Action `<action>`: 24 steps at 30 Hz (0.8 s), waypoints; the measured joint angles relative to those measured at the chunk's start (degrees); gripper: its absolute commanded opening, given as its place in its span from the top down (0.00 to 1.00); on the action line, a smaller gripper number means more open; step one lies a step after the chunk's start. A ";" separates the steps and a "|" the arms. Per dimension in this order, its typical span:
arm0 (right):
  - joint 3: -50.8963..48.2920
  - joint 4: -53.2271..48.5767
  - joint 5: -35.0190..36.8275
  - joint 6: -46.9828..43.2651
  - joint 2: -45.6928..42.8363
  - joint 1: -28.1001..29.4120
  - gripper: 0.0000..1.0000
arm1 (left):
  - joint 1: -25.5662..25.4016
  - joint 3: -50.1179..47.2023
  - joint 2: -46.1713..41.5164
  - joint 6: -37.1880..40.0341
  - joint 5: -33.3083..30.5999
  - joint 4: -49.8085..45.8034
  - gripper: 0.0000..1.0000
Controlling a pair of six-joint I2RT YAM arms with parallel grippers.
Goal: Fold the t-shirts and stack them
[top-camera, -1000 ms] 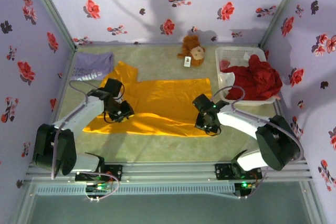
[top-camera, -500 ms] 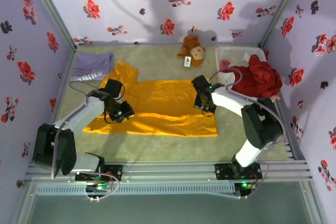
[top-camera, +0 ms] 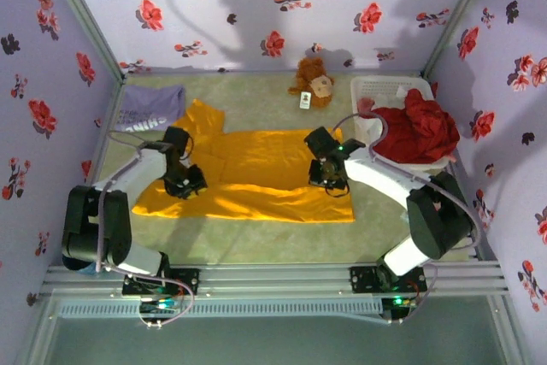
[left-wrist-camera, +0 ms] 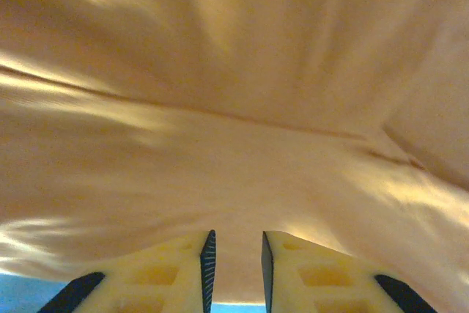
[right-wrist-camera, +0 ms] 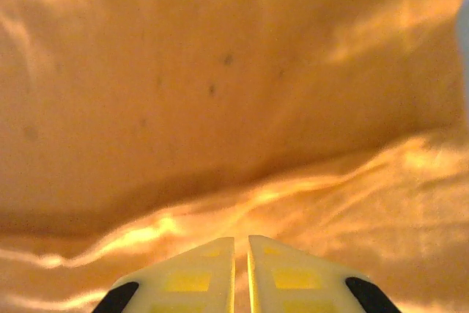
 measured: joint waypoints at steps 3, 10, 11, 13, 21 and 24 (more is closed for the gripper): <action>-3.56 0.50 -1.95 2.03 -0.70 2.29 0.86 | 5.49 0.11 0.00 2.60 -1.11 -1.05 0.82; -10.56 3.26 -4.94 6.05 -0.68 2.93 0.85 | 16.26 -4.96 0.28 5.77 -2.32 1.92 0.90; -10.86 3.50 -5.25 6.29 -0.63 2.93 0.85 | 16.92 -5.64 0.76 5.77 -2.36 2.23 0.91; -11.37 4.17 -5.66 7.06 -0.35 2.93 0.85 | 17.38 -6.73 2.38 5.44 -2.08 3.28 0.92; -13.51 6.45 -5.60 11.02 -1.90 3.26 0.87 | 17.73 -10.19 -0.83 -0.42 -1.53 7.78 0.90; -15.54 8.13 -5.40 12.09 -3.91 3.43 0.86 | 17.73 -13.40 -4.28 -3.23 -1.77 10.80 0.89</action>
